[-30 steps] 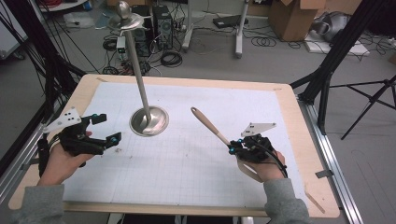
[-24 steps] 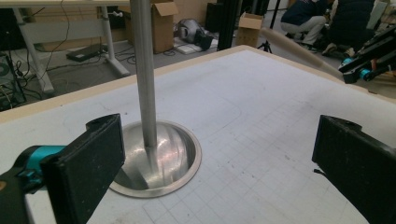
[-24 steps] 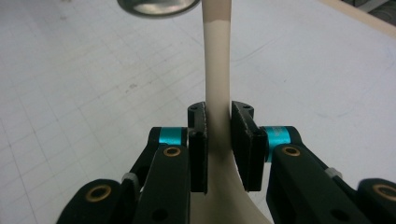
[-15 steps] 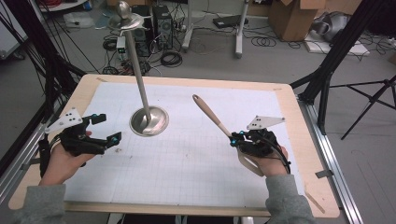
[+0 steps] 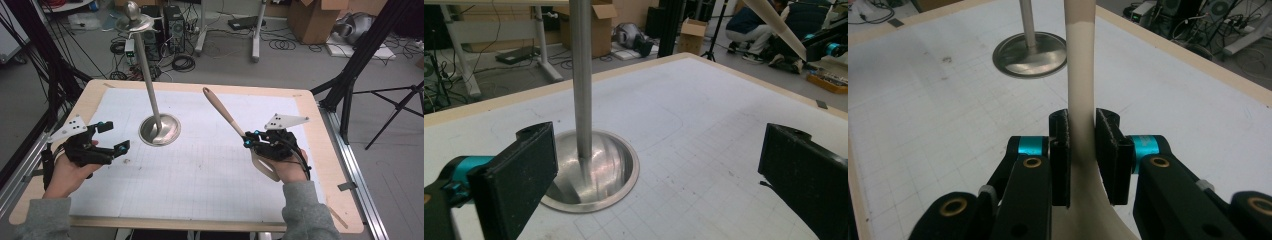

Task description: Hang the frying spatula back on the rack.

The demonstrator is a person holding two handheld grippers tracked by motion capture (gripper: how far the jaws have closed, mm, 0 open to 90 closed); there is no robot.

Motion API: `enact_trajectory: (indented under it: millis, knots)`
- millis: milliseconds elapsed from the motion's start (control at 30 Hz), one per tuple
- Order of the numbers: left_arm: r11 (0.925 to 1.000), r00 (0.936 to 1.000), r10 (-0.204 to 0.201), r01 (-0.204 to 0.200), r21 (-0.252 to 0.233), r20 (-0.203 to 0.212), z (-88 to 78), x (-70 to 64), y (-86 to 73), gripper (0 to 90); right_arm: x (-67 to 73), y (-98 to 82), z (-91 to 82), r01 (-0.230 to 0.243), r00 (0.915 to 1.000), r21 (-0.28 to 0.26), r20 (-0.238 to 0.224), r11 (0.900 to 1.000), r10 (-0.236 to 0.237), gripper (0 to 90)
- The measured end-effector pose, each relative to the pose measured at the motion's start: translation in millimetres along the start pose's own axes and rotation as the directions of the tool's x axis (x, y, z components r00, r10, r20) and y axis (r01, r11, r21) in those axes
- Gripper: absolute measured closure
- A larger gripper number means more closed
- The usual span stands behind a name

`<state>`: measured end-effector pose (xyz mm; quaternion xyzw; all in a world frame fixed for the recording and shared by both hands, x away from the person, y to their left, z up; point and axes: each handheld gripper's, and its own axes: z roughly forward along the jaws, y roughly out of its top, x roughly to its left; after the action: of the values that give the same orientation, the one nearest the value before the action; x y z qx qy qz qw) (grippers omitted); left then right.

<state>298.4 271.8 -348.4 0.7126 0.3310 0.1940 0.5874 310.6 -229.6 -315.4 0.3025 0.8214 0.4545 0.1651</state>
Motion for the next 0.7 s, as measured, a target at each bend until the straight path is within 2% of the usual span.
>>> enact_trajectory:
  millis: [267, 700]
  knots:
    - [0.9999, 1.0000, -0.010, 0.010, -0.003, 0.001, 1.0, 1.9, -1.2, 2.9, 4.5, 13.2, 1.0, 0.024, 0.9996, 0.003, -0.010, 1.000, -0.024, 77.4]
    - [0.9998, 0.9998, -0.018, 0.018, -0.012, 0.007, -1.8, 2.6, -0.2, 2.9, 0.5, 31.9, -4.1, 0.014, 0.9987, -0.058, -0.049, 0.998, -0.016, 77.4]
